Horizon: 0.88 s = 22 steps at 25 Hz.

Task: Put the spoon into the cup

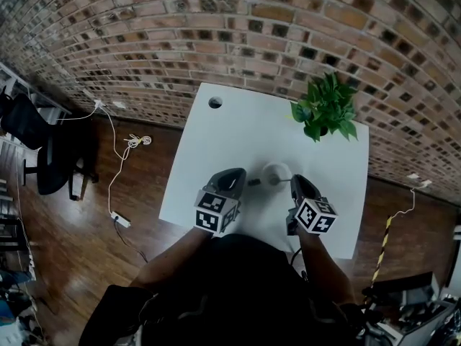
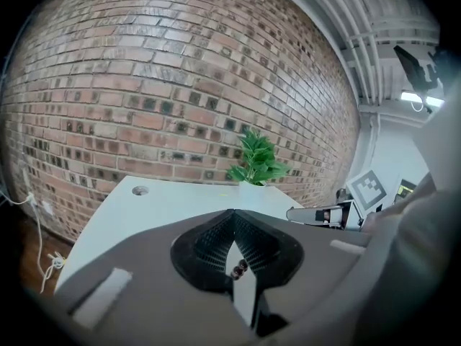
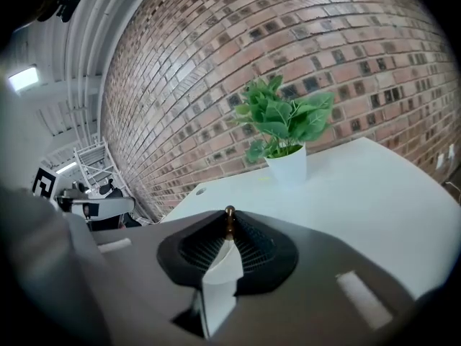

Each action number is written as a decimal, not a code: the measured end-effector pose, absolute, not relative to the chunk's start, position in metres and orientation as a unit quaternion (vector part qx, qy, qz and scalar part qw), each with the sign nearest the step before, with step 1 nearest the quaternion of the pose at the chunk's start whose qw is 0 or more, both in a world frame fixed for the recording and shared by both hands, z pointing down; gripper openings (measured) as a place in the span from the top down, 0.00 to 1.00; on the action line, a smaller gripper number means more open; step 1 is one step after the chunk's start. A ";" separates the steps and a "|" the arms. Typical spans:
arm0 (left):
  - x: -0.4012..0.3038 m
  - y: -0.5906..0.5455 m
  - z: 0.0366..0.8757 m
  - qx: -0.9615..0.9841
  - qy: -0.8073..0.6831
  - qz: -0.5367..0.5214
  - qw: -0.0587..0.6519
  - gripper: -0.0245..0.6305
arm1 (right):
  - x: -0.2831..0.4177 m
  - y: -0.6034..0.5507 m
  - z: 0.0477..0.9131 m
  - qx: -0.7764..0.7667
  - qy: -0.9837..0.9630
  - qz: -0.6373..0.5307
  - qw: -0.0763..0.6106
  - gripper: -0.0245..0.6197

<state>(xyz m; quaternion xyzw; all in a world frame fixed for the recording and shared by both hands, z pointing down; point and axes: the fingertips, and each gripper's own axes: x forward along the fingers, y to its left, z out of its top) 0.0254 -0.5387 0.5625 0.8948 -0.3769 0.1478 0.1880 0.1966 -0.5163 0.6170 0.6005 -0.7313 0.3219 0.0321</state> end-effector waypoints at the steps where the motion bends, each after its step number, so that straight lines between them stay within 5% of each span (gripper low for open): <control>1: 0.026 -0.539 0.562 0.896 -0.376 0.147 0.185 0.97 | 0.196 -0.518 0.619 0.600 -0.731 0.323 0.032 0.89; 12: 0.024 -0.533 0.560 0.895 -0.378 0.159 0.176 0.97 | 0.200 -0.516 0.630 0.614 -0.715 0.331 0.042 0.88; 16: 0.015 -0.531 0.558 0.894 -0.382 0.152 0.181 0.97 | 0.202 -0.514 0.627 0.623 -0.711 0.324 0.053 0.75; 22: -0.006 -0.526 0.540 0.894 -0.390 0.123 0.184 0.97 | 0.218 -0.498 0.599 0.652 -0.701 0.284 0.056 0.73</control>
